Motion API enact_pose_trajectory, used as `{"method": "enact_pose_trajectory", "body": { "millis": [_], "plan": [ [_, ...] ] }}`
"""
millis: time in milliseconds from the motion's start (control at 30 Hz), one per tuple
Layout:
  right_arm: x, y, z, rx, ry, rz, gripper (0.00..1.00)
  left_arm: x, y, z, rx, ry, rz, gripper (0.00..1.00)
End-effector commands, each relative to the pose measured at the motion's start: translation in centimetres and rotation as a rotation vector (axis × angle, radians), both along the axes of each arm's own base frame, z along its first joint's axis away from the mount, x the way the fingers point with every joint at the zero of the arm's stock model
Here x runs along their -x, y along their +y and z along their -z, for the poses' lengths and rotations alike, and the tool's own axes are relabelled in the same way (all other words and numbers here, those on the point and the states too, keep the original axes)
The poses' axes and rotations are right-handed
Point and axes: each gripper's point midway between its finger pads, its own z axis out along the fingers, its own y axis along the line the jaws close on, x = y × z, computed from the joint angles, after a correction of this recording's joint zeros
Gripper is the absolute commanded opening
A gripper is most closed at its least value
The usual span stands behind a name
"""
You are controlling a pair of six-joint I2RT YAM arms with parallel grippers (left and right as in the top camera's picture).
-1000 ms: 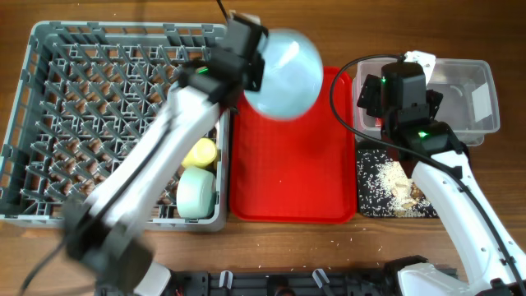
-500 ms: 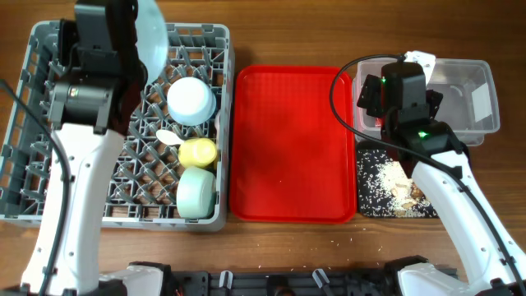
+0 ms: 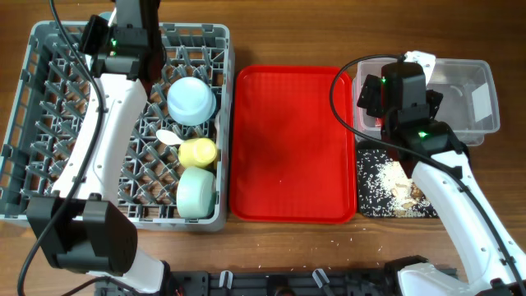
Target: Sort waste into correct bins and load items into the dishwasher rack
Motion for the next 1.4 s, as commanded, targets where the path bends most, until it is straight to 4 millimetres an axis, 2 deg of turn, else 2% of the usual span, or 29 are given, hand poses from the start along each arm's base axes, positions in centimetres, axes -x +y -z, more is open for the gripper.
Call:
{"method": "enact_pose_trajectory", "body": {
  "millis": [0, 167, 300, 433, 600, 633, 700, 733, 800, 833, 867, 900, 967, 1000, 1067, 1100, 1133, 1167, 1367],
  "plan": [
    [-0.2, -0.2, -0.8, 0.003, -0.019, 0.009, 1.00, -0.8, 0.6, 0.9, -0.032, 0.019, -0.017, 0.04],
    [-0.2, -0.2, -0.8, 0.004, -0.019, 0.009, 1.00, -1.7, 0.2, 3.2, -0.037, 0.067, -0.011, 0.04],
    [-0.2, -0.2, -0.7, 0.004, -0.018, 0.009, 1.00, -1.9, -0.9, 3.3, -0.033, 0.063, 0.010, 0.04],
    [-0.2, -0.2, -0.8, 0.003, -0.019, 0.009, 1.00, -2.1, -3.4, 3.5, -0.029, 0.068, 0.057, 0.04],
    [-0.2, -0.2, -0.8, 0.003, -0.019, 0.009, 1.00, -1.3, -4.3, 4.8, 0.029, 0.083, 0.054, 0.05],
    [-0.2, -0.2, -0.8, 0.003, -0.019, 0.009, 1.00, -1.1, -4.5, 5.3, 0.040, 0.106, 0.066, 0.15],
    [-0.2, -0.2, -0.8, 0.003, -0.019, 0.009, 1.00, -0.9, -4.7, 5.6, 0.064, 0.098, 0.056, 0.26],
    [-0.2, -0.2, -0.8, 0.003, -0.019, 0.009, 1.00, -0.8, -5.6, 6.4, 0.138, 0.071, 0.055, 0.32],
    [-0.2, -0.2, -0.7, 0.004, -0.018, 0.009, 1.00, -0.4, -8.2, 8.3, 0.230, 0.141, 0.132, 0.41],
    [-0.2, -0.2, -0.8, 0.003, -0.019, 0.009, 1.00, -0.4, -9.0, 8.6, 0.246, 0.153, 0.155, 0.45],
    [-0.2, -0.2, -0.7, 0.004, -0.018, 0.009, 1.00, -0.4, -9.7, 8.5, 0.246, 0.152, 0.170, 0.52],
    [-0.2, -0.2, -0.7, 0.004, -0.018, 0.009, 1.00, -0.5, -10.0, 8.4, 0.261, 0.128, 0.166, 0.53],
    [-0.2, -0.2, -0.7, 0.004, -0.018, 0.009, 1.00, -0.6, -10.7, 7.7, 0.377, 0.007, 0.111, 0.65],
    [-0.2, -0.2, -0.8, 0.003, -0.019, 0.009, 1.00, -0.5, -13.6, 8.2, 0.576, 0.010, 0.185, 0.65],
    [-0.2, -0.2, -0.8, 0.003, -0.019, 0.009, 1.00, 0.2, -18.3, 8.5, 0.896, 0.043, 0.281, 0.71],
    [-0.2, -0.2, -0.8, 0.003, -0.019, 0.009, 1.00, 1.4, -23.1, 8.0, 1.208, 0.120, 0.392, 0.82],
    [-0.2, -0.2, -0.7, 0.004, -0.018, 0.009, 1.00, 2.3, -25.8, 7.0, 1.398, 0.172, 0.468, 0.95],
    [-0.2, -0.2, -0.7, 0.004, -0.018, 0.009, 1.00, 2.9, -27.6, 5.8, 1.525, 0.209, 0.546, 1.00],
    [-0.2, -0.2, -0.8, 0.003, -0.019, 0.009, 1.00, 2.7, -27.4, 5.9, 1.514, 0.204, 0.539, 1.00]
  ]
}}
